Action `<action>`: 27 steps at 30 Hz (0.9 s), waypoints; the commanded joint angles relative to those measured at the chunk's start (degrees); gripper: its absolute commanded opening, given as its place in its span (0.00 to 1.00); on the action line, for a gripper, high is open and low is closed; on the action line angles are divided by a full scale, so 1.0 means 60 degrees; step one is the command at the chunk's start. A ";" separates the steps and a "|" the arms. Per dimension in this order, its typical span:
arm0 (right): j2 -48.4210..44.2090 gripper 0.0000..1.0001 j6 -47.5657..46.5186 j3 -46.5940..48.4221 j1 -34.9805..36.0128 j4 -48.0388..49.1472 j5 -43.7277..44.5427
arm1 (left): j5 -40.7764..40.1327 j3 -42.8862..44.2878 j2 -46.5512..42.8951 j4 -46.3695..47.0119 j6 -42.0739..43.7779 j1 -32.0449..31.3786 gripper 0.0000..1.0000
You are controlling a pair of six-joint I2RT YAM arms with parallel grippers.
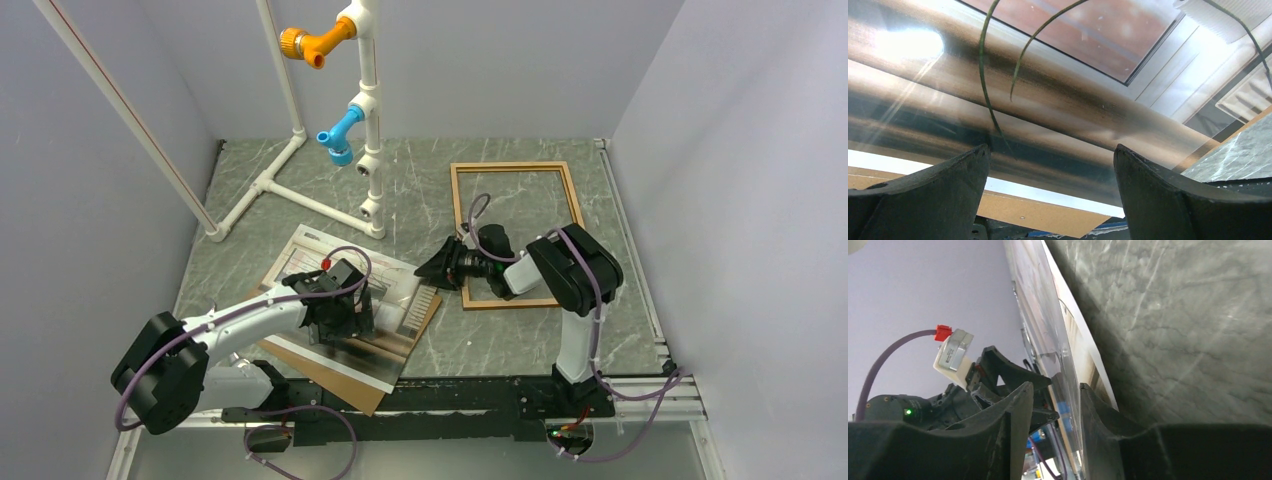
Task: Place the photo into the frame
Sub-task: Pick up the photo frame item at the center of the board.
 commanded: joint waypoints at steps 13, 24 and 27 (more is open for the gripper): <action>-0.2007 0.00 -0.1548 0.0492 0.0597 -0.2753 0.0677 | 0.0166 -0.0540 -0.1918 0.0609 -0.0113 -0.0143 0.99; -0.6762 0.00 -0.1805 -0.1466 0.1285 -0.6064 0.3290 | 0.0105 0.0315 -0.4882 -0.0503 0.0111 -0.0138 0.99; -0.8701 0.00 -0.1813 -0.1990 0.1285 -0.7663 0.4193 | 0.0029 0.0519 -0.5095 -0.0723 0.0078 -0.0162 0.99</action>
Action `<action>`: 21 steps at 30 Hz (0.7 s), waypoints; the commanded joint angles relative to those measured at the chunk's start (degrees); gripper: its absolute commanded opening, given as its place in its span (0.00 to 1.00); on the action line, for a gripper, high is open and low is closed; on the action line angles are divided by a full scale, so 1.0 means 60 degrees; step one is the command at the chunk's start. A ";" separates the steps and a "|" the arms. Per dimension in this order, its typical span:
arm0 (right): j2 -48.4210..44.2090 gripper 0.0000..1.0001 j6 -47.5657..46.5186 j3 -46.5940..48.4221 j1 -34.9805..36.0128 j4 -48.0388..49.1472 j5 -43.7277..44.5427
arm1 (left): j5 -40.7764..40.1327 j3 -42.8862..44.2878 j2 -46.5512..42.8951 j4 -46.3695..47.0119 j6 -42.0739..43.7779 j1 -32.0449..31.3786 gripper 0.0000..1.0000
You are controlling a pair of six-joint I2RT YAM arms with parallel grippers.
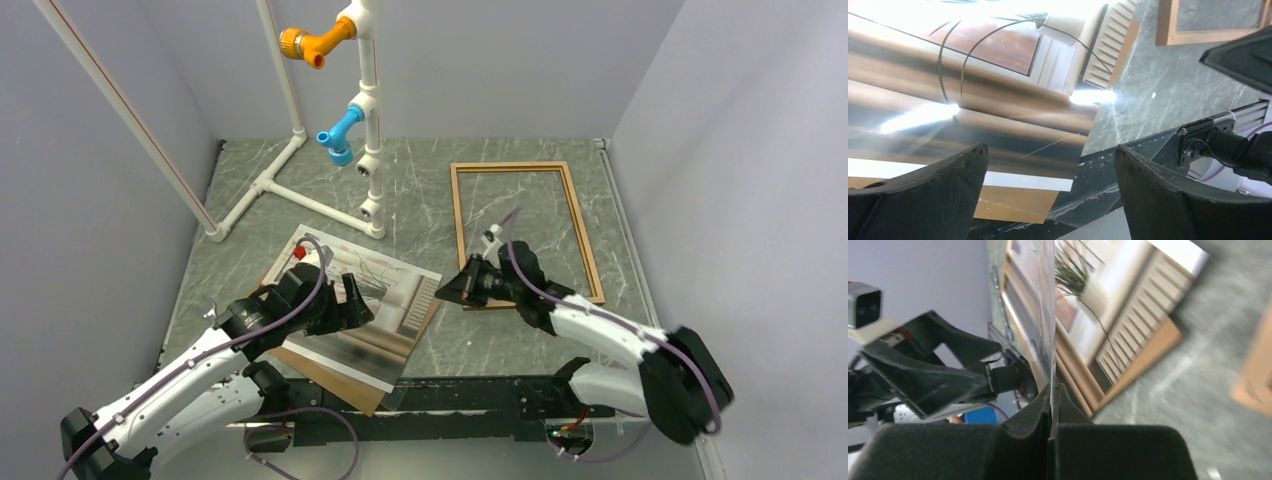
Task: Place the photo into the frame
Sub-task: Pick up the photo frame item at the center of the board.
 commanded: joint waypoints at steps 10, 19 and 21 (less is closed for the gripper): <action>-0.5967 0.00 -0.0199 0.0188 -0.0257 -0.7420 0.4898 | 0.0143 0.0192 -0.0123 0.0187 -0.0031 -0.0139 0.99; -0.5672 0.00 -0.0751 0.1438 -0.0490 -0.9159 0.5961 | 0.0143 0.0186 0.0456 0.0034 -0.0083 -0.0136 0.99; -0.5654 0.00 -0.0834 0.1763 -0.0565 -0.9514 0.6138 | 0.0143 0.0187 0.0549 0.0008 -0.0100 -0.0132 0.99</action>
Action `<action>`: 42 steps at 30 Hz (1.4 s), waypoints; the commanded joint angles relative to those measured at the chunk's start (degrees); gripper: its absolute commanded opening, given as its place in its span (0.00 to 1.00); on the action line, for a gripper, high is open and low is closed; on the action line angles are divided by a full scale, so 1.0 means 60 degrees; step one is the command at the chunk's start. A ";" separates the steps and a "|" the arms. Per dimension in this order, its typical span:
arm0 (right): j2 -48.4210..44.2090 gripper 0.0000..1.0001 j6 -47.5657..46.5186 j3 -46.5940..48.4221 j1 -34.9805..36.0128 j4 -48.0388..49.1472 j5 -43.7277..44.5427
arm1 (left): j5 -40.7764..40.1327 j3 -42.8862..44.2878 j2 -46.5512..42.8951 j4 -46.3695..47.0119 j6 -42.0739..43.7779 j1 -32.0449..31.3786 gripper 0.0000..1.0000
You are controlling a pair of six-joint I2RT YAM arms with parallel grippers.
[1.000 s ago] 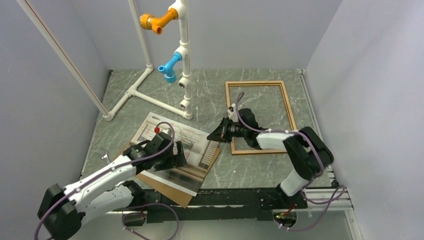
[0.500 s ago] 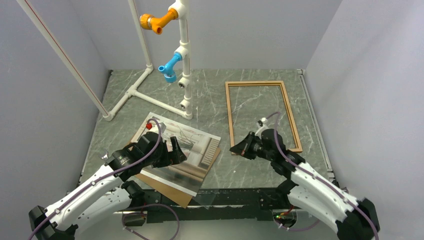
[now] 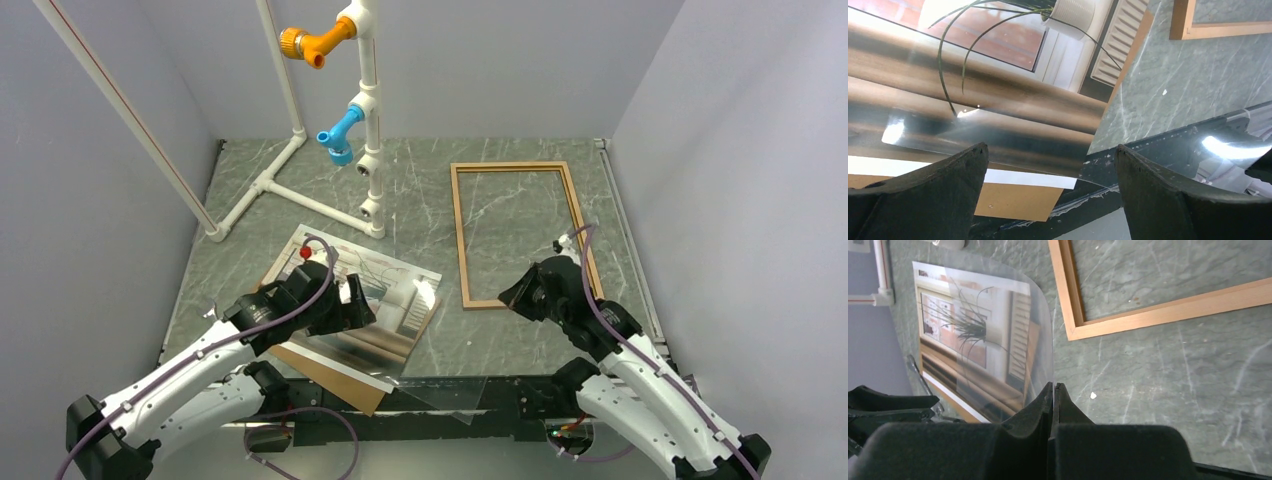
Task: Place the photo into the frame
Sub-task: Pick up the photo frame item at the center of the board, then place the photo frame item at the center of the board.
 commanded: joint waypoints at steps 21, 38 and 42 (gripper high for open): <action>0.1403 0.00 -0.2131 0.5332 -0.0619 -0.2477 0.2361 | 0.0390 -0.0187 0.0822 0.0648 -0.0186 -0.0042 0.99; 0.3941 0.00 -0.3337 0.6810 -0.5585 -0.1171 -0.3720 | 0.0497 -0.0358 0.0955 0.0810 -0.0216 -0.0034 0.99; 0.4235 0.00 -0.2985 0.7033 -0.6551 -0.0704 -0.4437 | 0.0536 -0.0394 0.1029 0.0847 -0.0219 -0.0034 0.99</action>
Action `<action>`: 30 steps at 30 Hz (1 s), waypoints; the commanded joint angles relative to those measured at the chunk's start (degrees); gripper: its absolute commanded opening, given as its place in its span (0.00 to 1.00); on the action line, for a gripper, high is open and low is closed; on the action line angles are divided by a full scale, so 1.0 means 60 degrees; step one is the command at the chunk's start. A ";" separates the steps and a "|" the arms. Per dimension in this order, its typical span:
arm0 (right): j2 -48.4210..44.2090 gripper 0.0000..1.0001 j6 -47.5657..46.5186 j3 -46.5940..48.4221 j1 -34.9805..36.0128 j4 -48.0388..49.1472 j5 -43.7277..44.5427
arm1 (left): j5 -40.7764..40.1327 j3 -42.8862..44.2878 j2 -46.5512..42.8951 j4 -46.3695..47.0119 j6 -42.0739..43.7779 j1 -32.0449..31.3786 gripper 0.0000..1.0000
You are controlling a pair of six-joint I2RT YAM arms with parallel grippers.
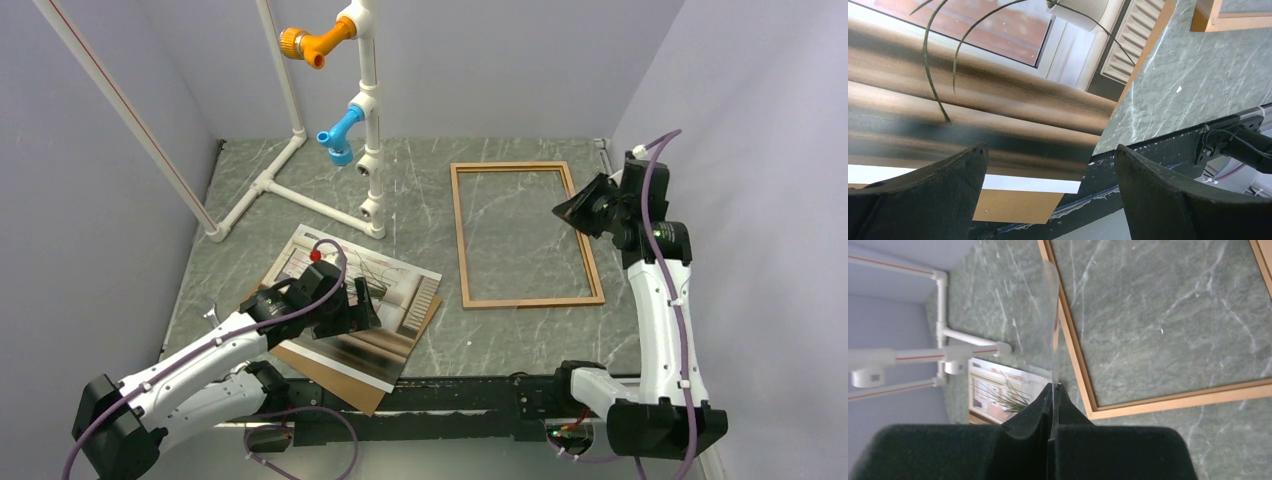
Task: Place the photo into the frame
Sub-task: Place the photo frame item at the center of the board.
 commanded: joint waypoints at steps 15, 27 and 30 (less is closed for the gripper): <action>0.0504 0.00 0.1280 0.0739 -0.2251 0.2477 -0.1894 | 0.0211 -0.0104 0.0243 0.0349 -0.0020 -0.0035 1.00; -0.2187 0.00 0.2384 -0.3239 -0.2246 0.3251 -0.0483 | 0.0382 -0.0227 0.0321 0.0694 -0.0136 -0.0065 1.00; -0.2976 0.00 0.2708 -0.4037 -0.2239 0.3136 -0.0206 | 0.0396 -0.0282 0.0343 0.0809 -0.0202 -0.0095 0.99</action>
